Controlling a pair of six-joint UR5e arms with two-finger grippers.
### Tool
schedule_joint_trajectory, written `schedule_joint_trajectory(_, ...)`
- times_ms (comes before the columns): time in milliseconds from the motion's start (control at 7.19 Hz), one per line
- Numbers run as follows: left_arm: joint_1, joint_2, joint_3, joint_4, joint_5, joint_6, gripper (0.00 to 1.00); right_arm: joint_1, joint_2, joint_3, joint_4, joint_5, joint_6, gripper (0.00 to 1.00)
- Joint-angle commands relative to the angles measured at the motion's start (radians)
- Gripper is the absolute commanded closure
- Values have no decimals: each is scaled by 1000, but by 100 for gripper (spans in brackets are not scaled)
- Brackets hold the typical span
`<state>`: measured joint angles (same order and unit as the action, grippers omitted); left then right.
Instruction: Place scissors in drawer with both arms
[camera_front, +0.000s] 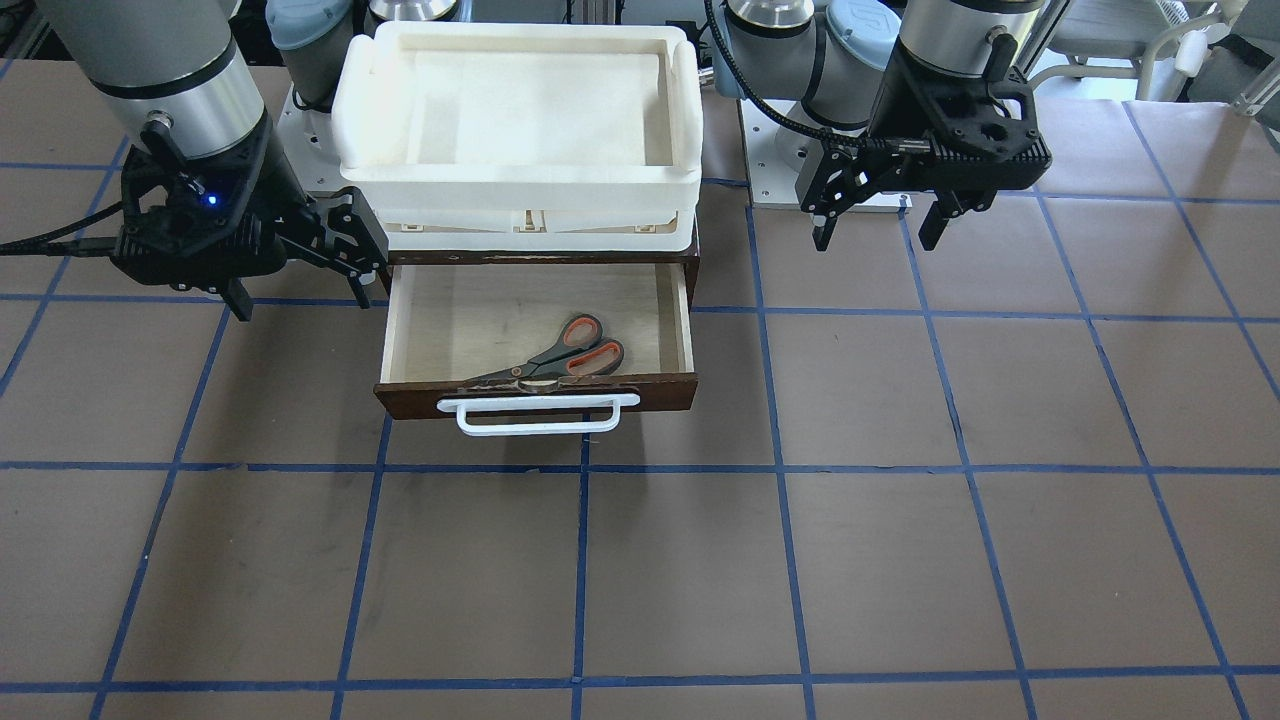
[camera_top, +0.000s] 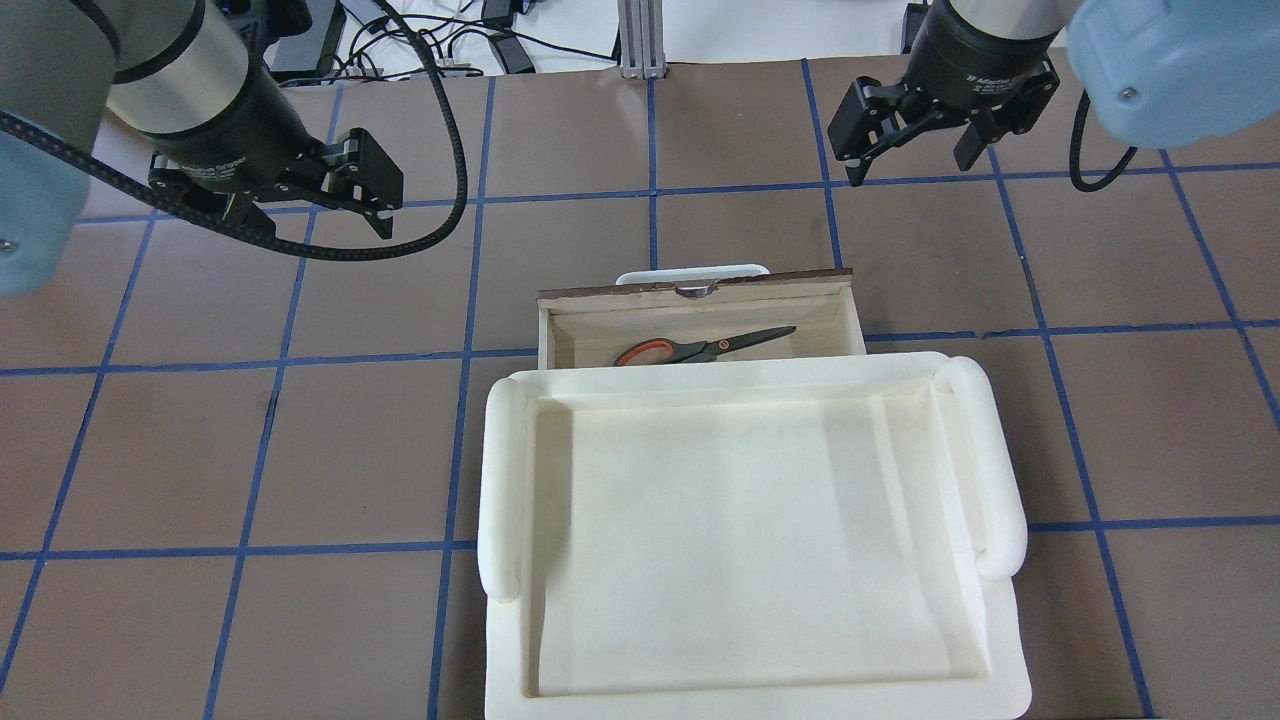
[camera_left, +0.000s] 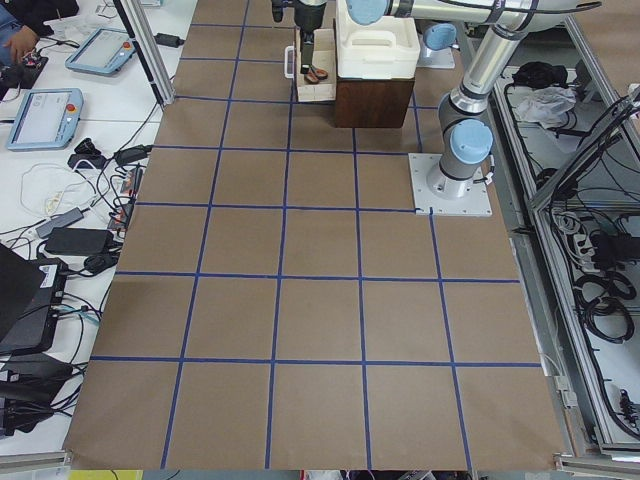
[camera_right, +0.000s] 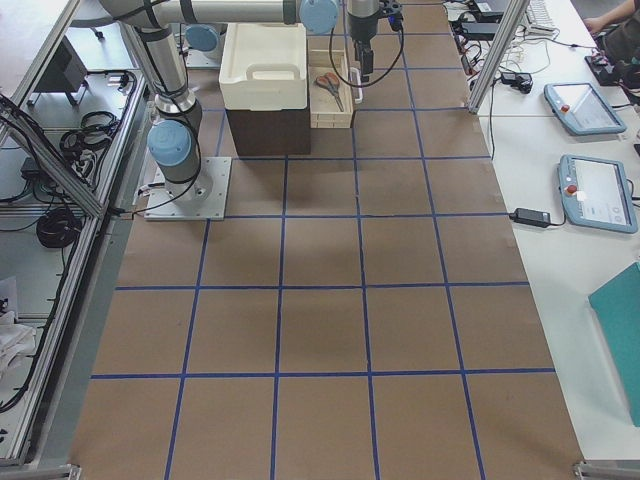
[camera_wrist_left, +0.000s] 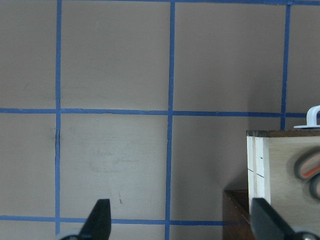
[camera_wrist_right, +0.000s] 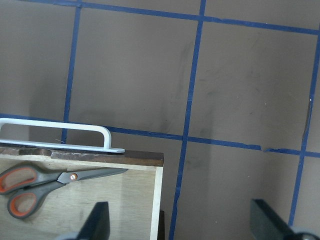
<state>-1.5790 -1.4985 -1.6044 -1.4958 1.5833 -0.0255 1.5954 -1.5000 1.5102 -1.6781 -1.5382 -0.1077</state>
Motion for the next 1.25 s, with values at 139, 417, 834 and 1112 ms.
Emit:
schedule_joint_trajectory(139, 8, -6, 14, -12, -58, 44, 0, 0, -3, 2, -6, -5, 2, 0)
schedule_joint_trajectory(417, 5, -9, 18, -15, -57, 44, 0, 0, -2, 2, -3, -2, 0, 0)
schedule_joint_trajectory(834, 5, -8, 27, -80, -54, 36, 0, 0, -2, 2, -6, -5, 0, 0)
schedule_joint_trajectory(1112, 4, -6, 29, -92, -54, 36, 0, 0, -2, 4, -8, -6, 0, 0)
